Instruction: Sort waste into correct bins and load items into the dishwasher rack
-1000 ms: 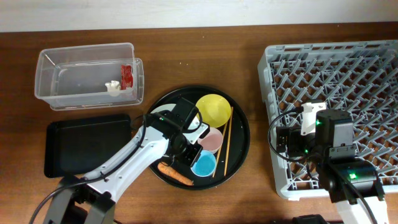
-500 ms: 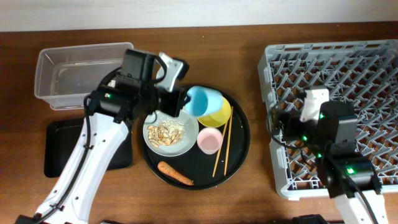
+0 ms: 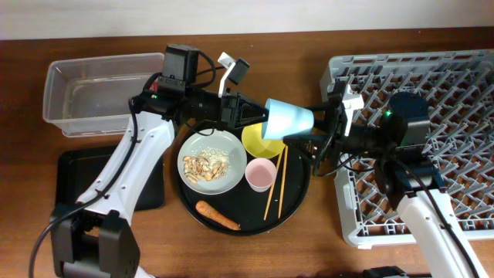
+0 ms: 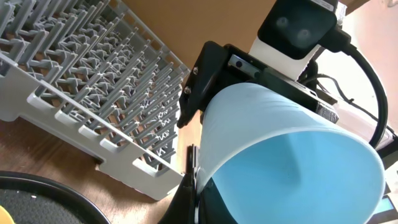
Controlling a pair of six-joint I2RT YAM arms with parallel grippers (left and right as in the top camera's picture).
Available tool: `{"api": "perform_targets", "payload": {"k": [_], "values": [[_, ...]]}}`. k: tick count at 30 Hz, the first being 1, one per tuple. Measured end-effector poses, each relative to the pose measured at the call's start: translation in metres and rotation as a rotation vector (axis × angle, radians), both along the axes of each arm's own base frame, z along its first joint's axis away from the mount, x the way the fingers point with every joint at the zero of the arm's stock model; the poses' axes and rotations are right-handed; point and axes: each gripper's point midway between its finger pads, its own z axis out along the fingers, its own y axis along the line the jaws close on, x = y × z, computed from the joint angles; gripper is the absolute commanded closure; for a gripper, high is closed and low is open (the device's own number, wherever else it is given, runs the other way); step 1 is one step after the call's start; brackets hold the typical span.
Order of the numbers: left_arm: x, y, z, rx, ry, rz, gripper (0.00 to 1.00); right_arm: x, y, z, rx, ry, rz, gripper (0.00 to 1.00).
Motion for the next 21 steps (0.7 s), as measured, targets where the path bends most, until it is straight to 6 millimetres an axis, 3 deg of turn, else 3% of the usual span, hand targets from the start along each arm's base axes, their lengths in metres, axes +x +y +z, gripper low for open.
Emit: {"api": "perform_targets", "payload": {"k": [6,10,11,12,13,16,17,19,21], "values": [[-0.002,0.0,0.002,-0.012,0.003,-0.011,1.0,-0.004,0.002,0.011,0.017,-0.064,0.039,0.39],[-0.002,0.002,0.004,-0.021,0.005,-0.015,0.99,-0.008,0.004,0.012,0.025,-0.061,0.062,0.49],[-0.002,0.002,0.004,-0.021,0.005,-0.015,0.94,-0.008,0.004,0.012,0.025,-0.061,0.062,0.49],[-0.002,0.002,0.004,-0.021,0.005,-0.015,0.75,-0.008,0.004,0.012,0.026,-0.059,0.064,0.53],[-0.001,0.002,0.003,-0.017,0.006,-0.011,0.63,-0.008,0.004,0.012,0.025,-0.061,0.063,0.56],[0.002,0.001,-0.006,0.031,0.029,0.023,0.51,0.002,0.0,0.005,0.003,-0.026,-0.002,0.59],[0.012,0.004,-0.025,0.136,0.056,0.11,0.49,0.012,-0.006,-0.009,-0.029,0.037,-0.08,0.61],[0.036,0.033,-0.065,0.359,0.107,0.301,0.46,0.027,-0.022,-0.038,-0.107,0.167,-0.236,0.63],[0.059,0.113,-0.105,0.677,0.157,0.589,0.45,0.038,-0.051,-0.059,-0.168,0.258,-0.38,0.64]]}}
